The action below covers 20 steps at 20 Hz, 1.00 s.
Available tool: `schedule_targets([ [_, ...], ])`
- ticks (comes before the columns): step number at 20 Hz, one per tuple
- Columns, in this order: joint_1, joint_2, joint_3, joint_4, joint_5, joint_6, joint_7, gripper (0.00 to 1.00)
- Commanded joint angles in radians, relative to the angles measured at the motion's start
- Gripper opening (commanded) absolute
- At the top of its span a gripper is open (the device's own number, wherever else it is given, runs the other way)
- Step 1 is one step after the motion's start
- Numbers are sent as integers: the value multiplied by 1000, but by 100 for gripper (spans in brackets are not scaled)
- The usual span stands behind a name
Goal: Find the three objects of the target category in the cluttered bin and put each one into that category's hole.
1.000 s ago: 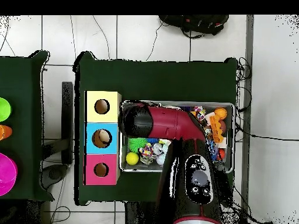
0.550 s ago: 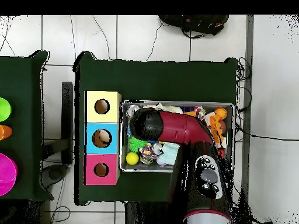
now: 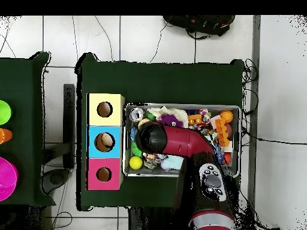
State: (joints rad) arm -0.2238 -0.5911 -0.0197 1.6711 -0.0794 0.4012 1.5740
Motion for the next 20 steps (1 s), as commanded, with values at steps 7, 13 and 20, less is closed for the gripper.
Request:
schedule_targets([
  [7, -25, 55, 93, 133, -153, -87, 18, 100],
  [13, -25, 54, 102, 142, -169, -129, 61, 100],
  [20, 22, 94, 91, 142, -150, -205, 132, 100],
])
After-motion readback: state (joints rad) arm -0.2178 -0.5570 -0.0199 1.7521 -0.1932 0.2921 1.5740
